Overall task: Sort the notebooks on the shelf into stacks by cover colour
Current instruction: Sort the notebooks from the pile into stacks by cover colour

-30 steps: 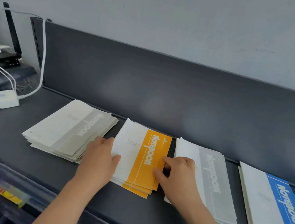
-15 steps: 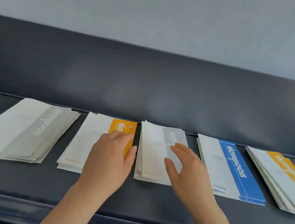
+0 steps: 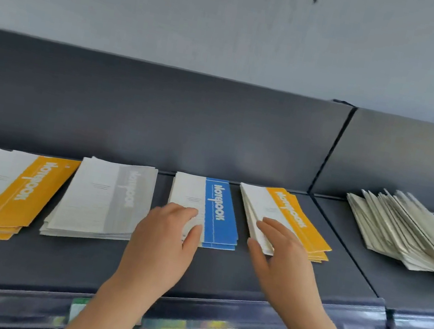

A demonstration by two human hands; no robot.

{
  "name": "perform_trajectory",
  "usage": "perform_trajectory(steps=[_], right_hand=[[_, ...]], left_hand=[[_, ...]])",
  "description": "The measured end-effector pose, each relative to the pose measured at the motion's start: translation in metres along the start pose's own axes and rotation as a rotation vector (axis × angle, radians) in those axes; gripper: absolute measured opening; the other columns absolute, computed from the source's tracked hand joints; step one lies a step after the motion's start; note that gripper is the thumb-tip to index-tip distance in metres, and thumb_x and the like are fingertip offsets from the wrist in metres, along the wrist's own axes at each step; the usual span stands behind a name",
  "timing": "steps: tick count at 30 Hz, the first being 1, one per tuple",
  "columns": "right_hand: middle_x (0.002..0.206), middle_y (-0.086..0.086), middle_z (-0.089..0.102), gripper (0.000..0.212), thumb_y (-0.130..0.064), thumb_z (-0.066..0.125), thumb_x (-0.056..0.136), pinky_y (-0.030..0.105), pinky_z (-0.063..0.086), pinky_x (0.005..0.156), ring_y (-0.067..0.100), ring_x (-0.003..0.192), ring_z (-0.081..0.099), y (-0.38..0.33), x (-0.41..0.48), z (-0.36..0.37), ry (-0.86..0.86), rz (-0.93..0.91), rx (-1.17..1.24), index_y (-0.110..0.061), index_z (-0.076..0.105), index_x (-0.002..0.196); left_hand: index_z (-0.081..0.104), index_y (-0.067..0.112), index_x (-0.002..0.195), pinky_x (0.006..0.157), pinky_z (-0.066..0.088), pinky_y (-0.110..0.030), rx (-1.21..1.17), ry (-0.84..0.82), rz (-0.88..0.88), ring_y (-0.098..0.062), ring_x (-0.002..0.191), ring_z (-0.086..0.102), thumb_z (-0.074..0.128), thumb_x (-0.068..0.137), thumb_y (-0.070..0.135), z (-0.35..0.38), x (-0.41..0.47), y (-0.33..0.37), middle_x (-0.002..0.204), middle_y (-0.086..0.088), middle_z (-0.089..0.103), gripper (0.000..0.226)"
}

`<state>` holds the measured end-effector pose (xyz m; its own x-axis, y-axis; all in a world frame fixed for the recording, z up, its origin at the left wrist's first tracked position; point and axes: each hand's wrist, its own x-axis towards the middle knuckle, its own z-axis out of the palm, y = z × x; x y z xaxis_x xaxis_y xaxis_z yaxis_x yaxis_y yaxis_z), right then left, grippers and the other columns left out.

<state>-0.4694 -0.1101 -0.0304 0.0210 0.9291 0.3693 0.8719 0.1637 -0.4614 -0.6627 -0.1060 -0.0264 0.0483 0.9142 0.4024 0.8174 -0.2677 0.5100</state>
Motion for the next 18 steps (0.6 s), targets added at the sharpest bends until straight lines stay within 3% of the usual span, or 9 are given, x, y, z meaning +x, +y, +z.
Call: perform_trajectory(steps=[8, 12, 18], right_hand=[[0.134, -0.005, 0.053, 0.038, -0.03, 0.055, 0.092, 0.022, 0.032, 0.103, 0.012, 0.127, 0.044, 0.117, -0.012, -0.065, 0.052, 0.091, -0.038, -0.017, 0.058, 0.127], [0.138, -0.005, 0.05, 0.041, -0.032, 0.053, 0.093, 0.024, 0.031, 0.106, 0.012, 0.129, 0.041, 0.156, -0.007, -0.085, 0.079, 0.142, -0.041, -0.017, 0.054, 0.131], [0.134, -0.005, 0.053, 0.038, -0.028, 0.056, 0.091, 0.023, 0.032, 0.105, 0.012, 0.126, 0.045, 0.2, 0.01, -0.103, 0.148, 0.211, -0.029, -0.015, 0.058, 0.127]], left_hand=[[0.056, 0.024, 0.128, 0.089, 0.044, -0.026, -0.05, -0.033, 0.052, -0.01, 0.111, 0.049, 0.047, 0.095, 0.037, 0.077, 0.012, 0.102, 0.123, 0.008, 0.057, 0.036], [0.055, 0.025, 0.13, 0.093, 0.04, -0.023, -0.052, -0.055, 0.103, -0.008, 0.114, 0.049, 0.045, 0.096, 0.038, 0.105, 0.025, 0.134, 0.127, 0.011, 0.055, 0.038], [0.06, 0.024, 0.122, 0.09, 0.041, -0.024, -0.068, -0.09, 0.18, -0.011, 0.109, 0.052, 0.046, 0.095, 0.036, 0.141, 0.056, 0.168, 0.118, 0.01, 0.059, 0.032]])
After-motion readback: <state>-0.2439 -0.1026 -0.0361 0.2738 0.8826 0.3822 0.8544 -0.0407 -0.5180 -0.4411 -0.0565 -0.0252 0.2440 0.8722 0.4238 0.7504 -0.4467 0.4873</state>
